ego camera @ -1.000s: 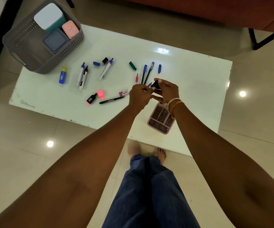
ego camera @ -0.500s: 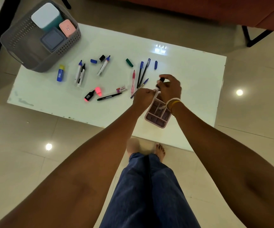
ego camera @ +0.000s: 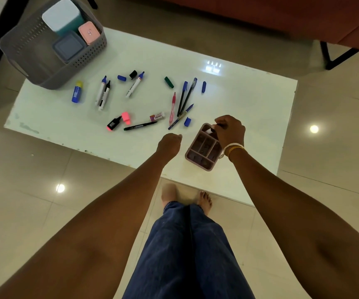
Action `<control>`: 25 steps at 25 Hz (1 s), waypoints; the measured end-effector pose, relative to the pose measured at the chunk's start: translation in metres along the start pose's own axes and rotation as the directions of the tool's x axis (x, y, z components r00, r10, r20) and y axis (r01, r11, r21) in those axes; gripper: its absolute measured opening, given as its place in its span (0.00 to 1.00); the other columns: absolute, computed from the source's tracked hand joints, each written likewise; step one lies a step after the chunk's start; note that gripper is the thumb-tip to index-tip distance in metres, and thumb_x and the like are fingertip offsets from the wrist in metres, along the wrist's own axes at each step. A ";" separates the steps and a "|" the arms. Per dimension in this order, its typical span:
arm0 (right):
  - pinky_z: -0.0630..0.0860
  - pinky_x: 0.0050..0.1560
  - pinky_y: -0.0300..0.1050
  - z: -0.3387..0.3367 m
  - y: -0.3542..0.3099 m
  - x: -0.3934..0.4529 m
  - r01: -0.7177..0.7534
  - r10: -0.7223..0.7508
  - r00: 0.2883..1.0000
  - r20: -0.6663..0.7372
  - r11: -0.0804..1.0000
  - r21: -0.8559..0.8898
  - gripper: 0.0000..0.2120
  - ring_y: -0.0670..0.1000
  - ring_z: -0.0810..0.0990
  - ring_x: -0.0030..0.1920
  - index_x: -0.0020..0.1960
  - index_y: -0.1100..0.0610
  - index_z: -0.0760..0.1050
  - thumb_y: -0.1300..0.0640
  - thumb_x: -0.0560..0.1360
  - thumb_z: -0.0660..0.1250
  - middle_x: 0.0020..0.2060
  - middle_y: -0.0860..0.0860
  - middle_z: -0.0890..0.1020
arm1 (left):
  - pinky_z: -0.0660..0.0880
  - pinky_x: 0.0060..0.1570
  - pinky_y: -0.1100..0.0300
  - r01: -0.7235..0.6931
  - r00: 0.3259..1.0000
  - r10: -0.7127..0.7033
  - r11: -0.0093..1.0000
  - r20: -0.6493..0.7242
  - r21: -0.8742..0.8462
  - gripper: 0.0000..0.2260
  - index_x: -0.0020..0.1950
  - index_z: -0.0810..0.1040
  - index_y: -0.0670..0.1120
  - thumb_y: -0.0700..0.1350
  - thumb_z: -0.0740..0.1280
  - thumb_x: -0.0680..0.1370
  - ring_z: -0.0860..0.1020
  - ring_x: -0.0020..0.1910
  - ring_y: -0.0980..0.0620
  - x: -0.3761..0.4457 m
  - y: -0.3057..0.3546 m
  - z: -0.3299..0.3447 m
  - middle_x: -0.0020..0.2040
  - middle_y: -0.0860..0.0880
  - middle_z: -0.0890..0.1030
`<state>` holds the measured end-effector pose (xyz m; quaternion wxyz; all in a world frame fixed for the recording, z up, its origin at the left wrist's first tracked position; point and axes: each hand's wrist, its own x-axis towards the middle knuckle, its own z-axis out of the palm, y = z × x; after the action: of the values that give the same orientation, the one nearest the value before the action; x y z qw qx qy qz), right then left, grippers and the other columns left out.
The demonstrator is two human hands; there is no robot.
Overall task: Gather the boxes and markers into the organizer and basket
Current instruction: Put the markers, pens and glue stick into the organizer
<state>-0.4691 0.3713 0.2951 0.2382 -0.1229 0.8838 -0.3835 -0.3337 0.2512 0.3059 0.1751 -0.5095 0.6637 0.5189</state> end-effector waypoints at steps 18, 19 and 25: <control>0.75 0.56 0.52 0.117 -0.026 0.078 0.423 0.005 0.873 0.488 0.493 -0.760 0.26 0.59 0.77 0.60 0.67 0.56 0.70 0.48 0.73 0.70 0.60 0.57 0.77 | 0.61 0.71 0.41 -0.037 0.998 0.056 0.699 -0.003 0.715 0.34 0.78 0.45 0.45 0.54 0.59 0.80 0.52 0.77 0.36 0.085 -0.100 -0.015 0.78 0.39 0.41; 0.76 0.56 0.52 0.122 -0.023 0.079 0.420 0.005 0.875 0.485 0.490 -0.763 0.26 0.59 0.77 0.61 0.67 0.57 0.70 0.50 0.73 0.71 0.60 0.57 0.77 | 0.62 0.70 0.41 -0.026 0.998 0.062 0.661 -0.020 0.750 0.36 0.78 0.41 0.45 0.53 0.61 0.79 0.49 0.77 0.34 0.082 -0.104 -0.009 0.78 0.38 0.38; 0.76 0.56 0.52 0.134 -0.019 0.063 0.423 -0.007 0.868 0.497 0.535 -0.731 0.23 0.60 0.78 0.60 0.66 0.60 0.69 0.58 0.73 0.67 0.61 0.60 0.75 | 0.67 0.67 0.44 -0.052 0.994 0.109 0.681 -0.031 0.730 0.41 0.78 0.38 0.48 0.47 0.65 0.77 0.43 0.78 0.38 0.074 -0.118 -0.005 0.78 0.42 0.35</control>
<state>-0.4531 0.2499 0.2094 0.2937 -0.4130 0.8580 0.0833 -0.2624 0.2167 0.1913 0.3160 -0.3868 0.8426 0.2014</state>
